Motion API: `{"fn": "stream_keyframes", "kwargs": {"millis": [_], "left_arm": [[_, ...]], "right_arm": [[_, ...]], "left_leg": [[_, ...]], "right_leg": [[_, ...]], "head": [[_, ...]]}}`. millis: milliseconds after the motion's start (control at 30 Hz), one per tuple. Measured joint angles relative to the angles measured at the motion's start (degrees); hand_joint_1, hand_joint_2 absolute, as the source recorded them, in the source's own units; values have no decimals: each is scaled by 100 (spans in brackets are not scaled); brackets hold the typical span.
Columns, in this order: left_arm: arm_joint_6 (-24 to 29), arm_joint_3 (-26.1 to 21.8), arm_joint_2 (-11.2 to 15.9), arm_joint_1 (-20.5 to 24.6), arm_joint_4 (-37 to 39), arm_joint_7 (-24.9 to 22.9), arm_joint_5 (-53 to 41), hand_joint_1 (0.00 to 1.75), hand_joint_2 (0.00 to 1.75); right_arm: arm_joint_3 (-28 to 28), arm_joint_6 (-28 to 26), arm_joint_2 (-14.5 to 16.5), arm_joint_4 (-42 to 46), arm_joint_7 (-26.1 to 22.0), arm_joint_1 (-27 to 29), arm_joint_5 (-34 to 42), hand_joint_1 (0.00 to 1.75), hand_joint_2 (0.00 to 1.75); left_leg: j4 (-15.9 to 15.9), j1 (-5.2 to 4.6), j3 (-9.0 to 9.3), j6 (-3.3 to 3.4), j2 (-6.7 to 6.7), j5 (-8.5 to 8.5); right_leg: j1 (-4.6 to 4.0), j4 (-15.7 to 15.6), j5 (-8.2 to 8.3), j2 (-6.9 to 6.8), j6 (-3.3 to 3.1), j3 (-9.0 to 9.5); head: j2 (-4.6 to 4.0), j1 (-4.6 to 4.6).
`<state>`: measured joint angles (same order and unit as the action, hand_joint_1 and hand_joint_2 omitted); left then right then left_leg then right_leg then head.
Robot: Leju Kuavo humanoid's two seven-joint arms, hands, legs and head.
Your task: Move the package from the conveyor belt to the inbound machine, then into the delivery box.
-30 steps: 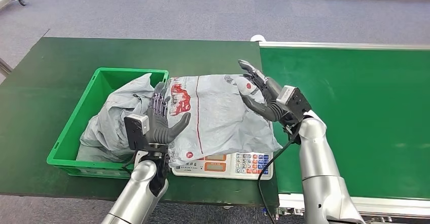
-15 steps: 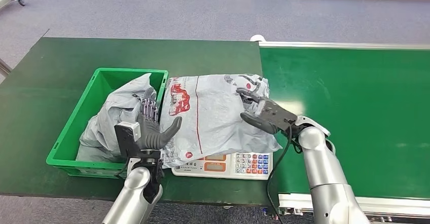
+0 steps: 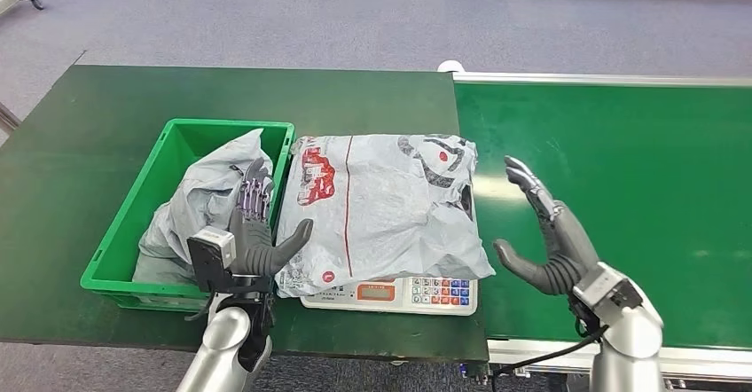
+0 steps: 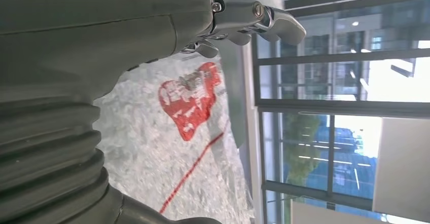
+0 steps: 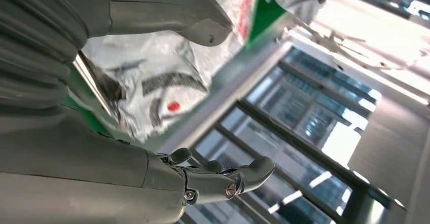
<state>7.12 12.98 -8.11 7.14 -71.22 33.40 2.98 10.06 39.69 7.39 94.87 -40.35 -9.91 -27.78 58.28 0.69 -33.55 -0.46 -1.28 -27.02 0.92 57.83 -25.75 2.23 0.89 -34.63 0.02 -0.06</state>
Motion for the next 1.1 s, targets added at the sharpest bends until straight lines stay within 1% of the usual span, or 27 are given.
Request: {"fn": "stream_keyframes", "kwargs": {"millis": [133, 267, 400, 500, 633, 767, 867, 967, 1033, 1100], "left_arm": [[169, 162, 1, 14, -78, -37, -574, 0, 175], [312, 391, 5, 71, -54, -87, -1147, 0, 175], [360, 533, 23, 111, -28, -94, -1394, 0, 175], [395, 630, 45, 157, 10, -287, -1763, 0, 175], [465, 772, 75, 317, 144, -685, -2578, 0, 175], [703, 891, 65, 562, 394, -1057, -3497, 0, 175], [785, 1051, 25, 848, 723, -1527, -4340, 0, 175], [693, 1208, -51, 1201, 1222, -2192, -5042, 0, 175], [626, 1277, -103, 1399, 1606, -2623, -5375, 0, 175], [650, 1302, -147, 1541, 1988, -2887, -5549, 0, 175]], "right_arm": [[153, 0, 72, 669, 3, 166, 88, 0, 175], [229, -1, 178, 1045, 4, 199, 122, 0, 175], [313, 0, 237, 1174, 10, 194, 83, 0, 0], [391, 0, 275, 1205, 13, 167, 31, 0, 0], [538, 0, 334, 1165, 15, 50, 20, 0, 0], [601, 0, 343, 940, 20, -68, 111, 0, 0], [604, 0, 343, 663, 22, -188, 67, 0, 0], [583, 0, 343, 412, 22, -257, 9, 0, 0], [546, 0, 343, 266, 22, -270, -69, 0, 0], [511, 0, 343, 151, 22, -271, -148, 0, 0]], "left_leg": [[0, -1, 3, 0, 4, 1], [0, 0, 6, -2, 8, 3], [0, 0, 6, -3, 8, 3], [0, 0, 5, -2, 7, 3], [0, 0, 4, -2, 9, 3], [0, 0, 5, -3, 11, 6], [1, 0, 5, -3, 10, 9], [1, 0, 5, -1, 9, 10], [1, 0, 5, -1, 10, 10], [0, 0, 5, -1, 11, 10]], "right_leg": [[0, 0, 1, 1, 0, 0], [0, 0, 3, 5, -1, 2], [0, 1, 3, 5, -2, 2], [1, 1, 3, 5, -1, 2], [1, 1, 3, 6, -1, 1], [1, 1, 6, 7, -1, 1], [1, 1, 9, 7, -1, 1], [1, 1, 11, 6, -2, 3], [1, 1, 11, 6, -2, 3], [1, 1, 12, 7, -3, 3]], "head": [[0, 1], [0, 0], [0, 1], [0, 0], [0, 1], [0, 0], [0, -1], [0, 0], [0, 0], [0, 0]]}}
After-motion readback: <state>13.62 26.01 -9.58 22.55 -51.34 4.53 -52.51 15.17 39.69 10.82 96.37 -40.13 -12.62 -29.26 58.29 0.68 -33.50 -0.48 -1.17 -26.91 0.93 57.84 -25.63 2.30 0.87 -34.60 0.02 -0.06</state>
